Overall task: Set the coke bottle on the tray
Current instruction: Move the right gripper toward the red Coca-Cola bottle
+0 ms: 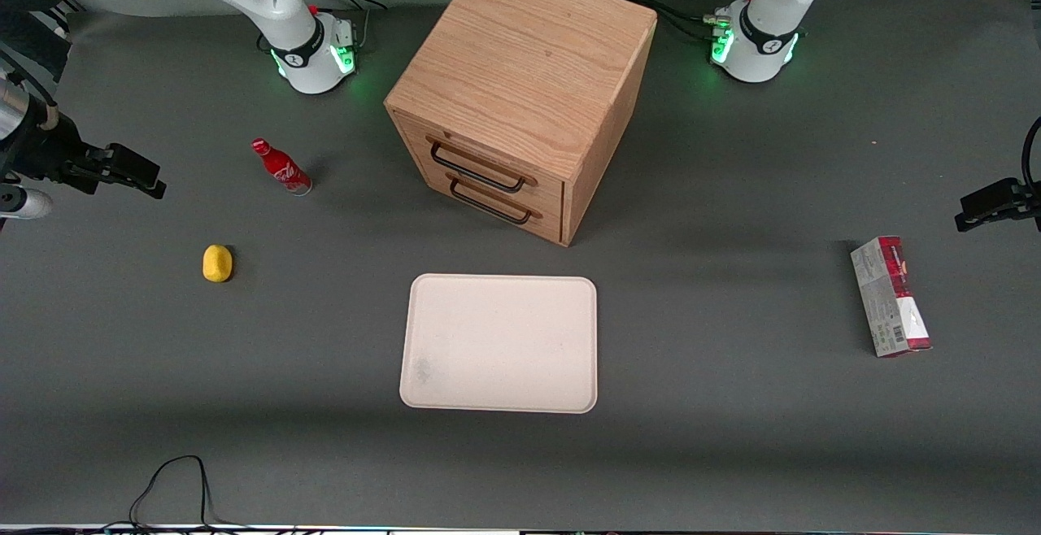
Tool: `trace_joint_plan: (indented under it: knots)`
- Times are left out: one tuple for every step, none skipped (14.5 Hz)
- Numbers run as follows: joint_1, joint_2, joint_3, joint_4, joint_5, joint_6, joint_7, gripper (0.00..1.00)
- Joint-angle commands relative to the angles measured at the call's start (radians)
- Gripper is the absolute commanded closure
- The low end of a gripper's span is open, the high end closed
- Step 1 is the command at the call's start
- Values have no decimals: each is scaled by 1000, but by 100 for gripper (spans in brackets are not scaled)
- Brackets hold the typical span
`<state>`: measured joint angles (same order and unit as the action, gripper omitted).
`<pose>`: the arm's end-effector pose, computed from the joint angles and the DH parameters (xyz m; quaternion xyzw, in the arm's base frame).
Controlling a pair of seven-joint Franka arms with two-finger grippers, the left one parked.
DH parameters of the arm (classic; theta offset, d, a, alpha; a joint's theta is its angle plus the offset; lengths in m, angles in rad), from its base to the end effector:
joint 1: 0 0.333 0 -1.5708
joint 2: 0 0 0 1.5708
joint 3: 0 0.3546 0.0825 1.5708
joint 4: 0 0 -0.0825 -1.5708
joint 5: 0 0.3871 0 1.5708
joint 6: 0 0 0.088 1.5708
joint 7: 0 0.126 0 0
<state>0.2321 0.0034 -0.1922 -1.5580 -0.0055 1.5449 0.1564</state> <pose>0.5555 0.0217 0.6461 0.9983 -0.0583 -0.0079 0.0039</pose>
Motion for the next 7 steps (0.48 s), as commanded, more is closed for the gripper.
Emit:
trace_joint_plan:
  knots:
    - [-20, 15, 13, 22, 25, -22, -9, 0]
    - [-19, 13, 14, 22, 25, -22, -8, 0]
    - [-19, 13, 22, 21, 24, -22, -3, 0]
    - [-19, 13, 29, 15, 24, -23, 2, 0]
    - [-19, 9, 42, -3, 16, -35, 3, 0]
    - [-22, -2, 48, -49, 4, -72, 2, 0]
    - [-33, -43, 49, -121, -7, -66, -9, 0]
